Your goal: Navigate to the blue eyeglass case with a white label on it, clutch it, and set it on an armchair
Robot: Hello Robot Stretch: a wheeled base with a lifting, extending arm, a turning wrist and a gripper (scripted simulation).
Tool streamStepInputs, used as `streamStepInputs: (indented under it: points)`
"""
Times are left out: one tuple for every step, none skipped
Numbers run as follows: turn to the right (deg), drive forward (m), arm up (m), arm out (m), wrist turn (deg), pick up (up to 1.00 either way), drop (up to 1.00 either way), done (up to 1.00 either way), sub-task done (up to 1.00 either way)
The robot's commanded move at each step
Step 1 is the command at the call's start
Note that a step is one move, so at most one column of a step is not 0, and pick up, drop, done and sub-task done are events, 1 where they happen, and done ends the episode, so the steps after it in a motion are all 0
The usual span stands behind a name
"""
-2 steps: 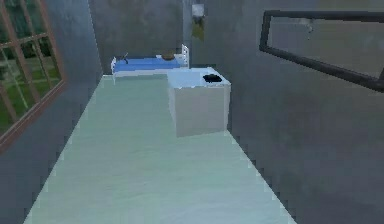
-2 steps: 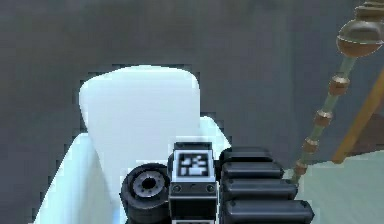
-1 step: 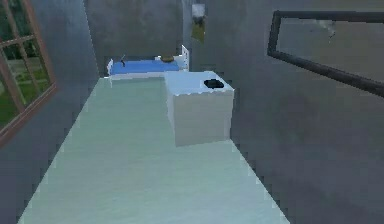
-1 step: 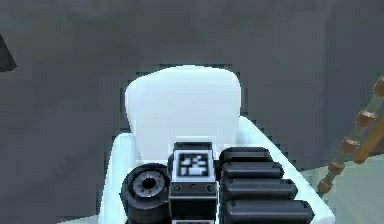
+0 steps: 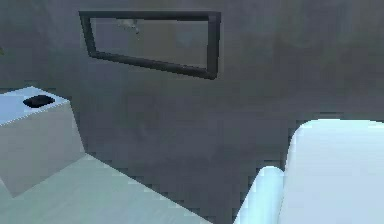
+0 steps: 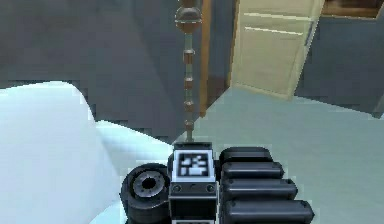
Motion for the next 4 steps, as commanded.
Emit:
streamStepInputs:
  points:
    - [45.0, 0.0, 0.0, 0.0, 0.0, 0.0, 0.0, 0.0, 0.0]
    - [45.0, 0.0, 0.0, 0.0, 0.0, 0.0, 0.0, 0.0, 0.0]
    - [33.0, 0.0, 0.0, 0.0, 0.0, 0.0, 0.0, 0.0, 0.0]
    - [-45.0, 0.0, 0.0, 0.0, 0.0, 0.0, 0.0, 0.0, 0.0]
